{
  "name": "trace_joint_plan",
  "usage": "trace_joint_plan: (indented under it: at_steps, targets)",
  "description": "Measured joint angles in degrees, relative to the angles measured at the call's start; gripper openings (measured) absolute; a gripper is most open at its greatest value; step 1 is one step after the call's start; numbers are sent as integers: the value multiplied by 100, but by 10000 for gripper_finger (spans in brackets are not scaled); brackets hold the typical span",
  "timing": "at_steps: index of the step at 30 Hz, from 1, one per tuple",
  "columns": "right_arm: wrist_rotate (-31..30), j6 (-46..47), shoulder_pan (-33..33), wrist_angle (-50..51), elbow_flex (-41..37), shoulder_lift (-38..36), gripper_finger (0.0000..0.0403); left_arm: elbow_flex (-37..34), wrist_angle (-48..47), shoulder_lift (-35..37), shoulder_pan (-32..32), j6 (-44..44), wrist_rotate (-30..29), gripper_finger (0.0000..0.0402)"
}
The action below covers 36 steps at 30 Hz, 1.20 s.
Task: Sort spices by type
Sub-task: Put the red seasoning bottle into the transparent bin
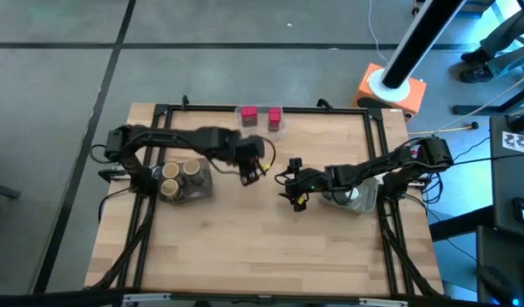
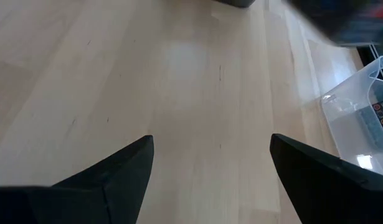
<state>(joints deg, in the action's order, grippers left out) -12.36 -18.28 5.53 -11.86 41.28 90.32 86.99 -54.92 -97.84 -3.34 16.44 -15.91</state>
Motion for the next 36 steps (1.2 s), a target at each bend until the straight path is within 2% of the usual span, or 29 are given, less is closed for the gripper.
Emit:
trace_joint_plan:
  at_steps: [5, 14, 18, 26, 36]
  targets:
    - [0, -2, 1, -2, 0, 0, 321, 198, 139, 0, -484, -1044, -217, 201]
    - [-4, 101, 1, -4, 0, 0, 321, 200, 1001, -6, -1426, -2745, -271, 201]
    - [-95, 167, 1, -4, 0, 0, 321, 197, 1111, -7, -1842, -3029, -22, 201]
    - [-105, 151, -2, -59, 0, 0, 321, -332, 1905, -165, -2492, -3487, 473, 201]
    - [-61, 93, -6, -99, 4, 0, 321, -500, 2146, -871, -2817, -3766, 973, 201]
